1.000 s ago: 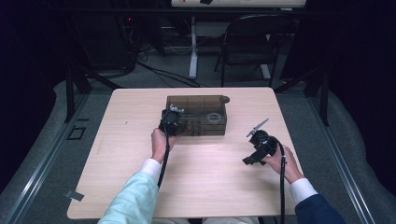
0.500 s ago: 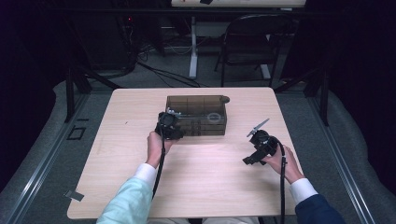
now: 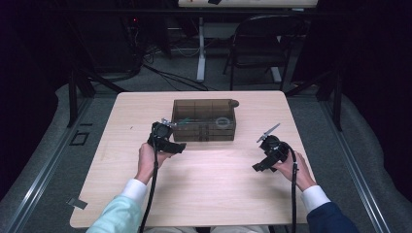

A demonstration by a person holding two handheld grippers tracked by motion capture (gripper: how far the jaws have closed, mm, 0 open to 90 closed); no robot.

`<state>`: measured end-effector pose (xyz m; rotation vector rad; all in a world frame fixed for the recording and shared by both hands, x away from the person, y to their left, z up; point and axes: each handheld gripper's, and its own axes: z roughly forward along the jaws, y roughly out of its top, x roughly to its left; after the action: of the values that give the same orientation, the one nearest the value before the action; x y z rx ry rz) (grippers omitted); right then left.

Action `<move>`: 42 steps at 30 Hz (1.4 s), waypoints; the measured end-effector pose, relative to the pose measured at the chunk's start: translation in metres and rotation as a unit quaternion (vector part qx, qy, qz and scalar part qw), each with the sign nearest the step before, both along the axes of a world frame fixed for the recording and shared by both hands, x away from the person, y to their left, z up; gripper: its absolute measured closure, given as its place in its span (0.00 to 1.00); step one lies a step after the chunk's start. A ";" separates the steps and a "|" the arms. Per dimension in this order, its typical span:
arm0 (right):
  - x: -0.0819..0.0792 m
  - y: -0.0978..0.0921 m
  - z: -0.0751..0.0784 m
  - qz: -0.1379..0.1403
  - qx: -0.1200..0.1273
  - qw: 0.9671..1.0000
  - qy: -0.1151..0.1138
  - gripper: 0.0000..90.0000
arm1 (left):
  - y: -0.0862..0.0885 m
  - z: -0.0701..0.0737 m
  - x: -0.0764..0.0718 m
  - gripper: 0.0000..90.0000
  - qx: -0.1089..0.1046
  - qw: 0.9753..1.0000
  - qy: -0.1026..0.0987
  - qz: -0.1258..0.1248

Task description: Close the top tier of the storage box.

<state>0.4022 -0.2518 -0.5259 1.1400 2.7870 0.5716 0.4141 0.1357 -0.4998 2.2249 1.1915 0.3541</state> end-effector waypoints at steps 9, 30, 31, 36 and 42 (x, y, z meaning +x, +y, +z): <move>-0.001 -0.001 -0.001 -0.007 0.008 1.000 -0.001 0.17 | 0.027 -0.004 -0.016 0.21 0.023 1.000 0.014 0.011; 0.001 -0.005 0.000 -0.007 0.000 1.000 -0.002 0.16 | 0.076 -0.024 -0.054 0.15 0.054 0.996 0.062 0.045; 0.001 -0.005 -0.001 -0.006 0.009 1.000 0.001 0.16 | 0.078 -0.025 -0.055 0.15 0.054 0.995 0.066 0.048; 0.001 -0.005 0.000 -0.008 0.005 1.000 -0.001 0.16 | 0.089 -0.034 -0.063 0.13 0.042 0.994 0.078 0.065; 0.001 -0.005 0.000 -0.012 0.003 1.000 -0.009 0.14 | 0.099 -0.040 -0.067 0.09 0.024 0.993 0.082 0.085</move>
<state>0.4028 -0.2566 -0.5262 1.1615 2.7536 0.5848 0.3474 0.2344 -0.5398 2.2349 1.4805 0.2733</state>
